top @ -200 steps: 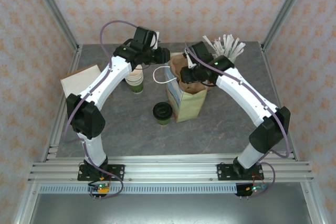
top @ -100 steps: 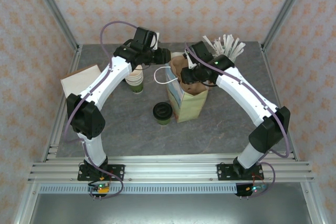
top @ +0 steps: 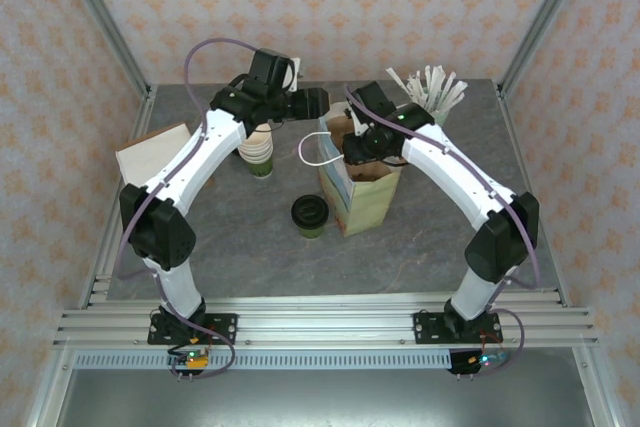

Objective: Pack the takeout coffee

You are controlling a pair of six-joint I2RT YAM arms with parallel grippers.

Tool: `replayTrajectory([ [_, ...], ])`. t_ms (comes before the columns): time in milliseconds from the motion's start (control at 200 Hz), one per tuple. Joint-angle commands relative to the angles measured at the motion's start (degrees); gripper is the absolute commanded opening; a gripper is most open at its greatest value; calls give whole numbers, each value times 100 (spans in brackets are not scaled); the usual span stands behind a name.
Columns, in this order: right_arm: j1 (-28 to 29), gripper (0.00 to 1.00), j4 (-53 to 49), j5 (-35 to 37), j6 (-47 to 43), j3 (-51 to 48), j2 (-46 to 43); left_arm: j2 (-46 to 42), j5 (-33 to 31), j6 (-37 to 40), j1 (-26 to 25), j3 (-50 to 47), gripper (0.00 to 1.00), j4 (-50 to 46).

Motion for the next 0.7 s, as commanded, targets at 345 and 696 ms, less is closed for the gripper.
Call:
replayTrajectory([
  [345, 74, 32, -221, 322, -103, 83, 244, -636, -36, -48, 2, -108, 76, 307],
  [696, 97, 32, -318, 496, -204, 70, 582, -1107, -410, -56, -17, -467, 77, 383],
])
